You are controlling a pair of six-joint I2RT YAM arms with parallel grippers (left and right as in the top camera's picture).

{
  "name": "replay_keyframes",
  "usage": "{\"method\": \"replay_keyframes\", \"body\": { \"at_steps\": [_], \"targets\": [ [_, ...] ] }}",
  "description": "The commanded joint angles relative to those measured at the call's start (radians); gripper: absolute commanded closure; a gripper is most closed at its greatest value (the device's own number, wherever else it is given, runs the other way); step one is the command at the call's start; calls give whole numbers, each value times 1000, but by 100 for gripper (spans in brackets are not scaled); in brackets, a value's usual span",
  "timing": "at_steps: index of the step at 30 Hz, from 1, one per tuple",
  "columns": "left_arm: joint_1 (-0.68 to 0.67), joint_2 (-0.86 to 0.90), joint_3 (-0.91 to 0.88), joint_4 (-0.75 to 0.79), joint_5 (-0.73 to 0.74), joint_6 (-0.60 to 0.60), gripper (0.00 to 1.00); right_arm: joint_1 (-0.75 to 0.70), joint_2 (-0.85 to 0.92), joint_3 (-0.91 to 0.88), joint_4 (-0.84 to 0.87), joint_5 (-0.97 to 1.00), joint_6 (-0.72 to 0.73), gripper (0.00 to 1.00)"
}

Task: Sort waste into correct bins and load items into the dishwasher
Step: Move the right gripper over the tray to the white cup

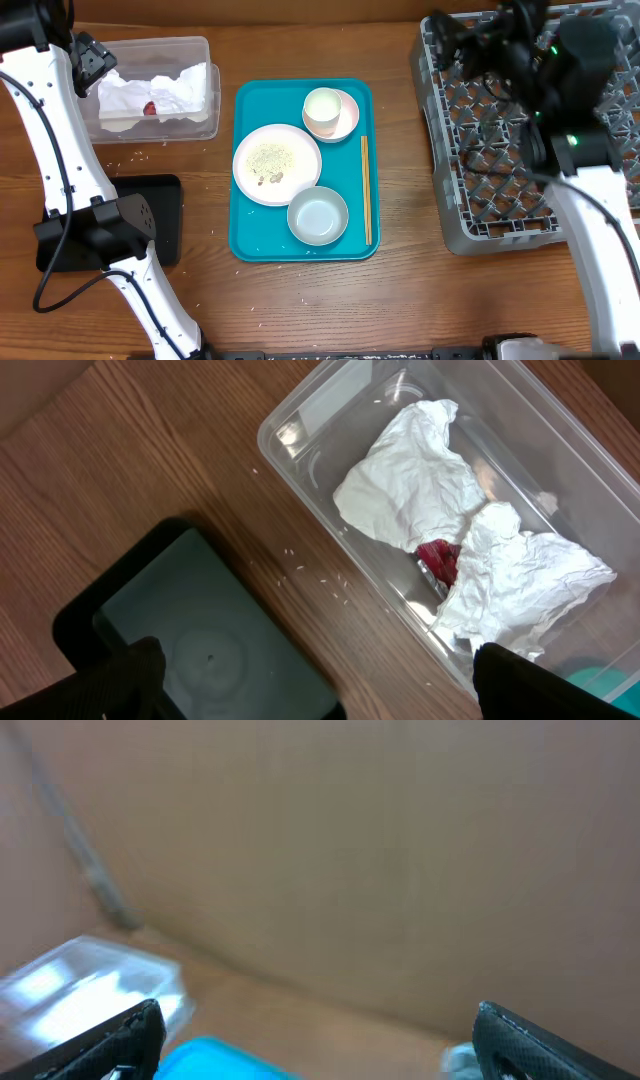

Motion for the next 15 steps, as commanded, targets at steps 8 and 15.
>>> {"method": "replay_keyframes", "body": {
  "at_steps": [8,15],
  "targets": [
    [-7,-6,-3,1,-3,-12,0,74,206,34,116,-153,329,0],
    [-7,-6,-3,1,-3,-12,0,222,320,223,-262,89,160,0]
  ]
}}
